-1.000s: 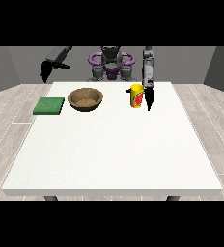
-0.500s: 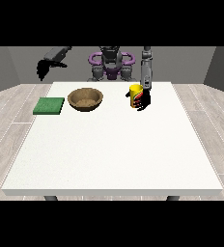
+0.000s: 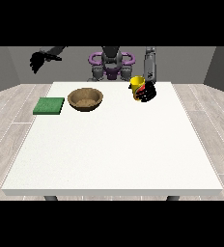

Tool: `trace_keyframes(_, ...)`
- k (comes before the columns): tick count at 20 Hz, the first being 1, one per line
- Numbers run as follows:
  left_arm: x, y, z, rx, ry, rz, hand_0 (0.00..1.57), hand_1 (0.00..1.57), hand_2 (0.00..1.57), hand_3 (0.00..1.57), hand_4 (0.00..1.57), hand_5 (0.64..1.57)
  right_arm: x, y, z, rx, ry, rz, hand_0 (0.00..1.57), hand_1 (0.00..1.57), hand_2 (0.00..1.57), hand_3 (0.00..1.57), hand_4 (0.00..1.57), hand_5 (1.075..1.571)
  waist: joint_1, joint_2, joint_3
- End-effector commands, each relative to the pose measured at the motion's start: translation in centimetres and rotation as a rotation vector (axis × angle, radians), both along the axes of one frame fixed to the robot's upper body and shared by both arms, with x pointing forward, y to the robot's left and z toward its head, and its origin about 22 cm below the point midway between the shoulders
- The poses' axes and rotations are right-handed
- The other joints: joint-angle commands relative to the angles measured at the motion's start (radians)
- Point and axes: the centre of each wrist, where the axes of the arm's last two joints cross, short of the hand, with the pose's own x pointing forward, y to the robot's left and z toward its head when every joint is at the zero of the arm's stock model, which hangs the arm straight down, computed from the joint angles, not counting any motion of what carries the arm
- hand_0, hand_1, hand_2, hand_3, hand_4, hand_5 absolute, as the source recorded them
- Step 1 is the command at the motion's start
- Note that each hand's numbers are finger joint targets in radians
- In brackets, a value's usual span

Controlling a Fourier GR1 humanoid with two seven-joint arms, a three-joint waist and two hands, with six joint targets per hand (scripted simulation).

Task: Pick the cup and pour the ball into the bowl, then pick the bowl and place it on the pad

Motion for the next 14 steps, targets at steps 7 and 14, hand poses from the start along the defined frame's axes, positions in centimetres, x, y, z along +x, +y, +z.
trace_keyframes(7, 7.7, 5.0, 13.0, 0.427, 0.048, 0.124, 1.46, 1.46, 1.57, 1.57, 1.57, 1.294, 0.9, -0.1, -2.2, 0.015, 0.051, -0.03, 0.0, 0.0, 0.0, 0.0, 0.0, 1.568, 0.048, -0.048, -0.0033)
trace_keyframes(14, 7.5, 0.2, 11.3, 0.5, 0.117, 0.121, 1.47, 1.47, 1.57, 1.57, 1.57, 1.278, -0.5, -2.2, -3.6, 0.03, 0.109, -0.019, 0.0, 0.0, 0.0, 0.0, 0.0, 1.568, 0.049, -0.099, -0.0052)
